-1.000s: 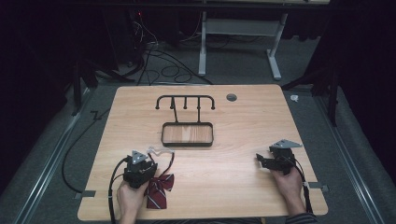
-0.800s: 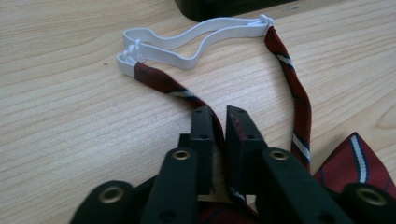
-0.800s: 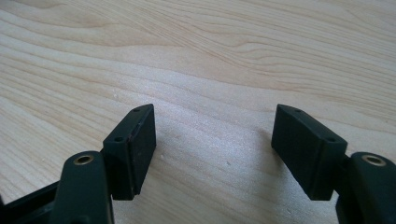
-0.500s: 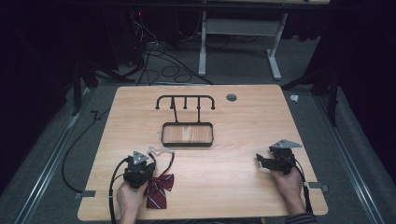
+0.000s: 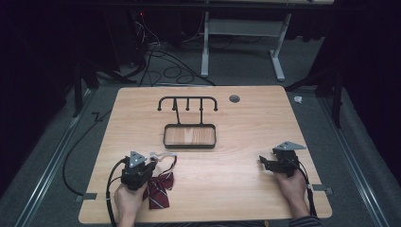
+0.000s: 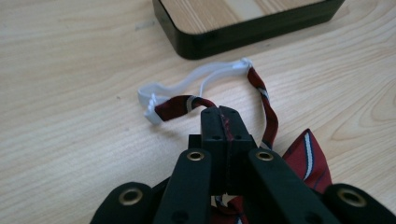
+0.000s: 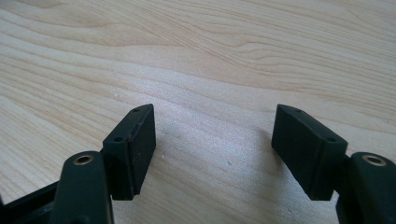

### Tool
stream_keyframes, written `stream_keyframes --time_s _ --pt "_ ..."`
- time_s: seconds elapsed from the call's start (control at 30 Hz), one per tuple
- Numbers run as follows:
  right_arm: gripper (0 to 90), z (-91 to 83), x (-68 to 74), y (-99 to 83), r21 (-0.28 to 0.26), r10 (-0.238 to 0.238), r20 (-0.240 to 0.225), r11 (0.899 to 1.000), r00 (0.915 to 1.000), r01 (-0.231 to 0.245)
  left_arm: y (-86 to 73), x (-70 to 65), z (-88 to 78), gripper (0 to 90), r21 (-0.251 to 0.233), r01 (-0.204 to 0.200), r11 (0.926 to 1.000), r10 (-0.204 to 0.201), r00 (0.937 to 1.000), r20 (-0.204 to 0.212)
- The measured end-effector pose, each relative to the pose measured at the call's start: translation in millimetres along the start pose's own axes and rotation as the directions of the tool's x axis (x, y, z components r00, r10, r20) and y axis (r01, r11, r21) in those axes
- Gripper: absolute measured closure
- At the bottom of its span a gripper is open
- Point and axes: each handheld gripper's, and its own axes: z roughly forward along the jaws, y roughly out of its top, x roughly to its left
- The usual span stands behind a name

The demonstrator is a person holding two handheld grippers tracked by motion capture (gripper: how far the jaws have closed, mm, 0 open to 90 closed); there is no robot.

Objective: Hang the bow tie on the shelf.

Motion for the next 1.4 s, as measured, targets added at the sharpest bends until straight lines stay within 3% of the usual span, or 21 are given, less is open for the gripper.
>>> stream_keyframes --time_s 0.37,0.67,1.4 --pt "31.7 0.0 0.0 0.0 0.000 0.000 0.000 1.000 1.0000 0.000 14.4 -0.5 -17.9 90.0 -0.050 -0.010 0.9987 0.011 0.9997 0.024" --pt "31.7 0.0 -0.1 0.0 0.000 0.000 0.000 1.000 1.0000 0.000 33.6 -8.7 -26.8 90.0 -0.087 -0.036 0.9955 0.040 0.9984 0.041" --pt "31.6 0.0 -0.1 0.0 0.000 0.001 -0.001 1.000 1.0000 -0.001 70.7 -16.8 -41.4 90.0 -0.132 -0.089 0.9872 0.101 0.9910 0.088"
